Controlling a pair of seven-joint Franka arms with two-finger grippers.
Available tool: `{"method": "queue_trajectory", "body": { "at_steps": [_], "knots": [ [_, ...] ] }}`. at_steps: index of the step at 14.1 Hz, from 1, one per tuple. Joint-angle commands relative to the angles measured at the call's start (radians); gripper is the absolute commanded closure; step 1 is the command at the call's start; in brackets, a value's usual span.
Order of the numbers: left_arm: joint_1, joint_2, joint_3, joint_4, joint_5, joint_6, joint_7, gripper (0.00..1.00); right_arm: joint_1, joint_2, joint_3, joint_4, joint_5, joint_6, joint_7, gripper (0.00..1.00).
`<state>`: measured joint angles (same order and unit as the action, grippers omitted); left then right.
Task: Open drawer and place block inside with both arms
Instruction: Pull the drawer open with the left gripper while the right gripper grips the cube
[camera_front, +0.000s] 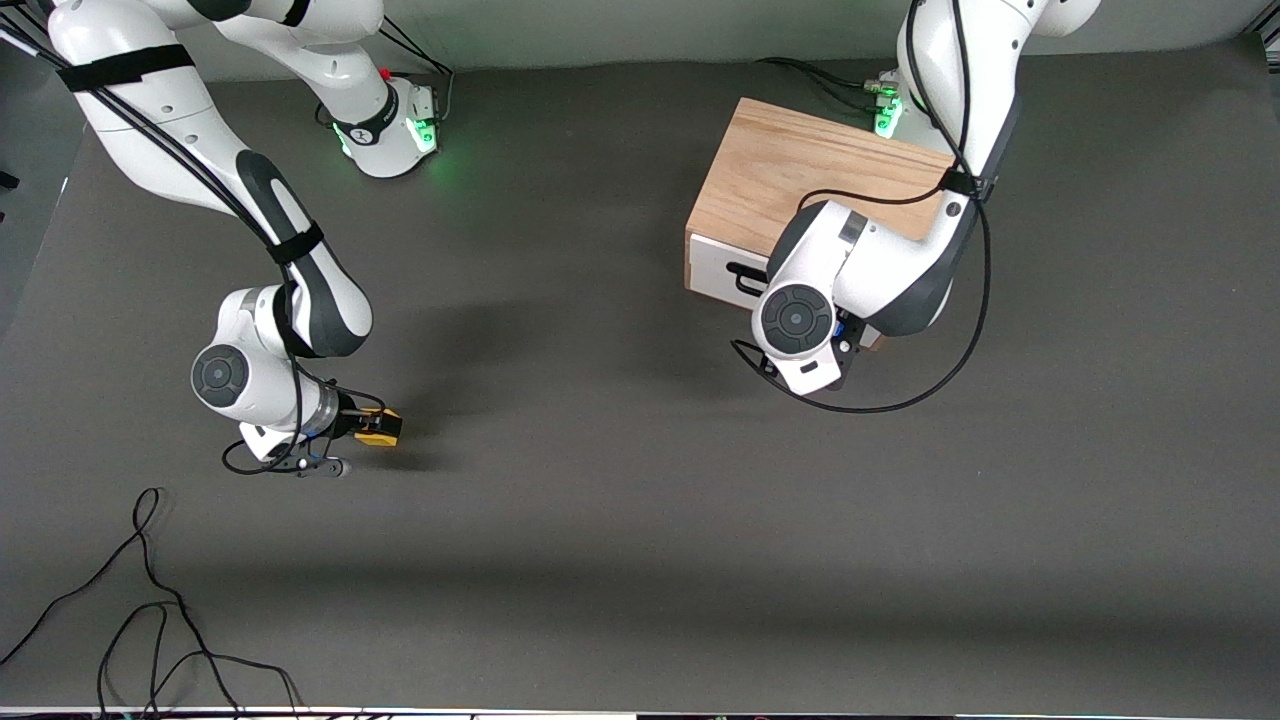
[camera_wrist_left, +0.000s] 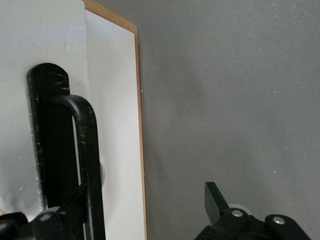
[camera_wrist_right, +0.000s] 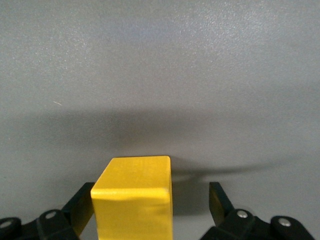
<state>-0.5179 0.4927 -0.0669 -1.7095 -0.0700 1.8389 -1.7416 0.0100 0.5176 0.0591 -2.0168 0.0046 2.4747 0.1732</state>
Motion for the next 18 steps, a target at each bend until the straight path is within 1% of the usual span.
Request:
{"method": "queue_trajectory", "body": {
  "at_steps": [1, 3, 5, 6, 7, 9, 12, 13, 15, 17, 18],
  "knots": [
    [-0.004, 0.049, 0.004, 0.073, 0.015, -0.009, 0.007, 0.00, 0.005, 0.004, -0.002, -0.010, 0.009, 0.029, 0.020, 0.00],
    [-0.004, 0.075, 0.004, 0.128, 0.016, -0.009, 0.008, 0.00, 0.005, 0.004, -0.002, -0.010, 0.009, 0.030, 0.020, 0.00],
    [-0.004, 0.108, 0.007, 0.200, 0.016, -0.006, 0.008, 0.00, 0.007, 0.002, -0.002, -0.011, 0.009, 0.030, 0.019, 0.03],
    [-0.002, 0.124, 0.007, 0.233, 0.015, -0.006, 0.007, 0.00, 0.007, 0.002, -0.002, -0.011, 0.008, 0.030, 0.015, 0.05],
    [-0.002, 0.133, 0.007, 0.247, 0.015, 0.000, 0.005, 0.00, 0.007, 0.002, -0.002, -0.011, 0.008, 0.030, 0.012, 0.08],
    [-0.004, 0.144, 0.007, 0.249, 0.015, 0.010, 0.004, 0.00, 0.007, 0.002, -0.002, -0.011, 0.008, 0.030, 0.009, 0.20],
    [-0.004, 0.155, 0.007, 0.254, 0.027, 0.013, -0.001, 0.00, 0.007, -0.001, -0.002, -0.011, 0.006, 0.030, 0.008, 0.28],
    [-0.004, 0.168, 0.007, 0.275, 0.027, 0.019, 0.000, 0.00, 0.007, -0.001, -0.002, -0.011, 0.006, 0.030, 0.008, 0.32],
    [-0.007, 0.197, 0.007, 0.315, 0.027, 0.055, 0.004, 0.00, 0.007, -0.001, -0.002, -0.011, 0.006, 0.030, 0.008, 0.39],
    [-0.008, 0.205, 0.007, 0.324, 0.035, 0.103, 0.010, 0.00, 0.007, -0.001, -0.002, -0.010, 0.006, 0.030, 0.008, 0.48],
    [-0.008, 0.204, 0.007, 0.324, 0.053, 0.124, 0.008, 0.00, 0.007, -0.001, -0.002, -0.010, 0.006, 0.029, 0.008, 0.51]
  ]
}}
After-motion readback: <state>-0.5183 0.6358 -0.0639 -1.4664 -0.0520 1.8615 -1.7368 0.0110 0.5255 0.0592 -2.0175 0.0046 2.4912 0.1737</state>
